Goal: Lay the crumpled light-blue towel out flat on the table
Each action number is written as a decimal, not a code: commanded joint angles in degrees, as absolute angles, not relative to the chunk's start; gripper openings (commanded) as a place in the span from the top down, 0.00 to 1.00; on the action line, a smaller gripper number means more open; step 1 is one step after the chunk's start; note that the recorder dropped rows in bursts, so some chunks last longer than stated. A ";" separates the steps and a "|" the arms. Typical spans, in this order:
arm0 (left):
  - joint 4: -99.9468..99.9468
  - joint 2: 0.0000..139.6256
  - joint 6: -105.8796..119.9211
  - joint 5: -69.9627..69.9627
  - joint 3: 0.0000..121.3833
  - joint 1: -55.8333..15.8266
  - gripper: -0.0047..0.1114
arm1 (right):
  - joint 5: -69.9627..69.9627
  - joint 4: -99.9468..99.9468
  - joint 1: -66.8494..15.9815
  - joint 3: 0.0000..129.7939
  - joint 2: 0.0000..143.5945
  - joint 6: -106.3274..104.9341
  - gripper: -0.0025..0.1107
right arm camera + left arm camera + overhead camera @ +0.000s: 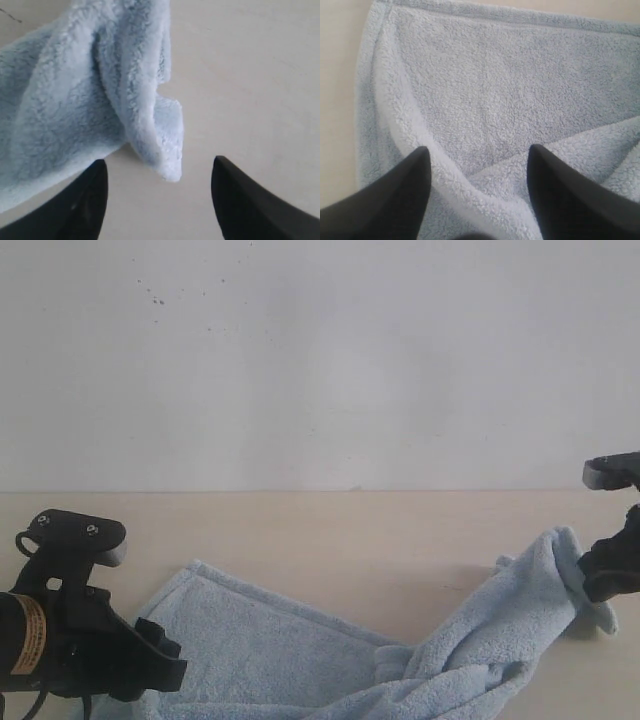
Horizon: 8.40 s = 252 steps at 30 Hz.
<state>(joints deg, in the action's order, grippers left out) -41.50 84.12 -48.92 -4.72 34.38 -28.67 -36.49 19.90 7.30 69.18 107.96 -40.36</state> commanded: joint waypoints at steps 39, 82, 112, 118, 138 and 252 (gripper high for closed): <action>-19.18 69.51 -16.80 -52.38 38.63 -28.52 0.52 | -69.96 44.77 7.46 75.23 95.65 -27.44 0.98; -22.09 85.91 -15.74 -19.47 26.03 -28.52 0.29 | -68.31 49.40 7.46 73.59 92.14 -31.59 0.98; -13.22 93.87 -13.14 -33.43 34.48 -28.52 0.92 | -68.31 49.55 7.46 73.59 92.14 -31.59 0.98; -13.28 84.24 -13.14 -32.06 35.79 -28.52 0.92 | -67.95 48.64 7.46 73.59 92.14 -33.01 0.98; -45.76 56.43 -35.99 -31.49 55.23 -28.52 0.92 | -56.97 51.75 7.46 84.53 91.41 -31.52 0.98; -20.85 71.28 -20.71 -7.21 36.37 -12.64 0.26 | -63.73 20.16 7.46 74.70 96.66 -17.27 0.37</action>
<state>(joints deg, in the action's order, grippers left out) -22.21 71.11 -20.82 -15.68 36.34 -12.75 -66.05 17.45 7.30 70.23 96.93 -19.25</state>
